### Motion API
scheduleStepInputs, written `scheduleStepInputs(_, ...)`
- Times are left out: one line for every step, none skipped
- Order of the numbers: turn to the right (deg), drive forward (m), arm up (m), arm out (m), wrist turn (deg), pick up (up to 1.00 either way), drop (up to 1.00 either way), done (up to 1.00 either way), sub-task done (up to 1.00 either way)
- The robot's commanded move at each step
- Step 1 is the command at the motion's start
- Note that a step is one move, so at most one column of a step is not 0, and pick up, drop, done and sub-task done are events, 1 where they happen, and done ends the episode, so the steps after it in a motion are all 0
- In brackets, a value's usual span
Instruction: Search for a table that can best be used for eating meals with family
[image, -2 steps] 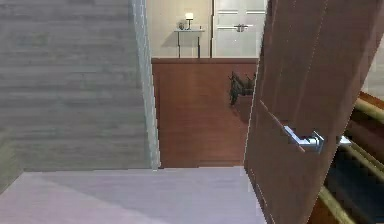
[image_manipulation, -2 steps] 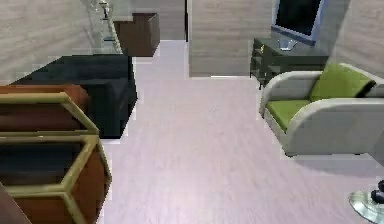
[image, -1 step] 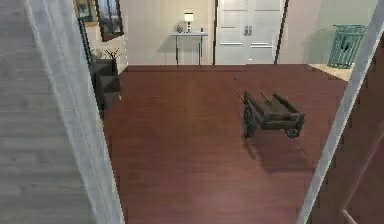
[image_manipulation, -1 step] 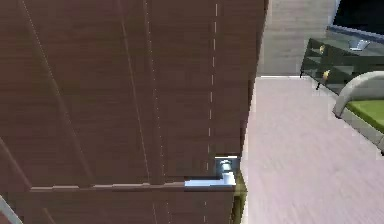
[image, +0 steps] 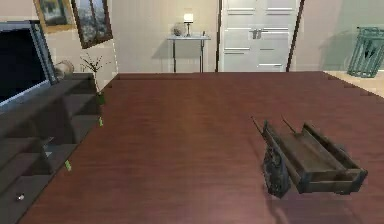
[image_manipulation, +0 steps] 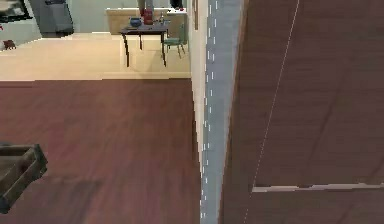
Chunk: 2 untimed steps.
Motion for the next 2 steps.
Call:
scheduleStepInputs(45.0, 0.00, 0.00, 0.00, 0.0, 0.00, 0.00, 0.00, 0.00)
scheduleStepInputs(9.0, 0.00, 0.00, 0.00, 0.0, 0.00, 0.00, 0.00, 0.00)
